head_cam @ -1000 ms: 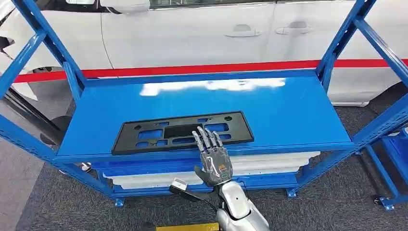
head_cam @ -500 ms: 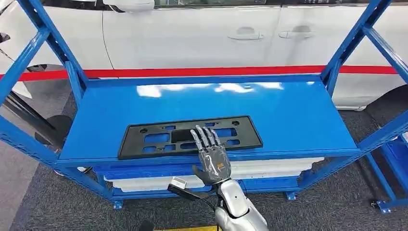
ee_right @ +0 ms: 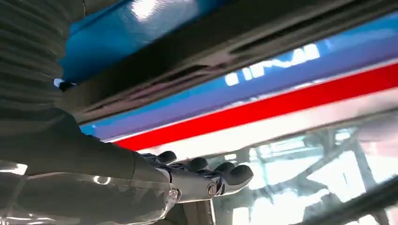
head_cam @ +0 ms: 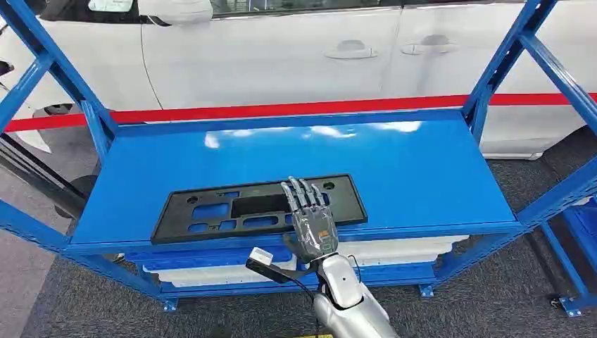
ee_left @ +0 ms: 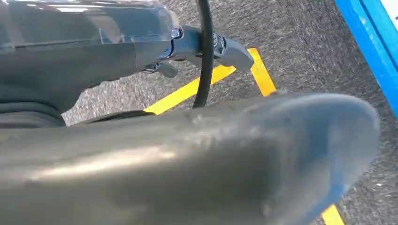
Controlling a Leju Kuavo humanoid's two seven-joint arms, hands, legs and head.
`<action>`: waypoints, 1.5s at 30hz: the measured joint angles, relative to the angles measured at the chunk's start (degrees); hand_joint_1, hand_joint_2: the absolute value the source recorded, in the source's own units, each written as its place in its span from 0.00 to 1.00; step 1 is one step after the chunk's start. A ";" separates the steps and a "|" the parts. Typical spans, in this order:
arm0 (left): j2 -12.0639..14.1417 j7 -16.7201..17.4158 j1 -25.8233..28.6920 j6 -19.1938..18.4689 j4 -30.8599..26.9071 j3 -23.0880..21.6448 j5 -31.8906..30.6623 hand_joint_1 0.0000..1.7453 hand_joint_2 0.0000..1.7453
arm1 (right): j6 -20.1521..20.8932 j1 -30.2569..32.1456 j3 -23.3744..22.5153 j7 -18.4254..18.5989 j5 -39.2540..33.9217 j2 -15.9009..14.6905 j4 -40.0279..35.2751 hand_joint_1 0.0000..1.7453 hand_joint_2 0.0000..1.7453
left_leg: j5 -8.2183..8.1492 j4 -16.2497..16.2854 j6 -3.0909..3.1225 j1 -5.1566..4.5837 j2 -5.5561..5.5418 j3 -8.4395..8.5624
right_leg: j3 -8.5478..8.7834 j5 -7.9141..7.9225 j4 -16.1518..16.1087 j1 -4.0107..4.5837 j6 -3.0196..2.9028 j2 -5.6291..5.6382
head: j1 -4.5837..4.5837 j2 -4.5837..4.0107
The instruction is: Take the parts from the cabinet and place them on the table.
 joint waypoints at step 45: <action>0.28 0.79 -0.72 -2.16 0.00 -2.14 -0.94 0.00 0.00 | 1.49 -12.35 0.66 6.04 4.40 0.42 20.70 0.97 1.00 | 8.52 -17.95 3.42 -0.18 0.34 7.57 | -6.97 -9.17 16.72 -0.36 3.57 0.21 | 0.02 0.00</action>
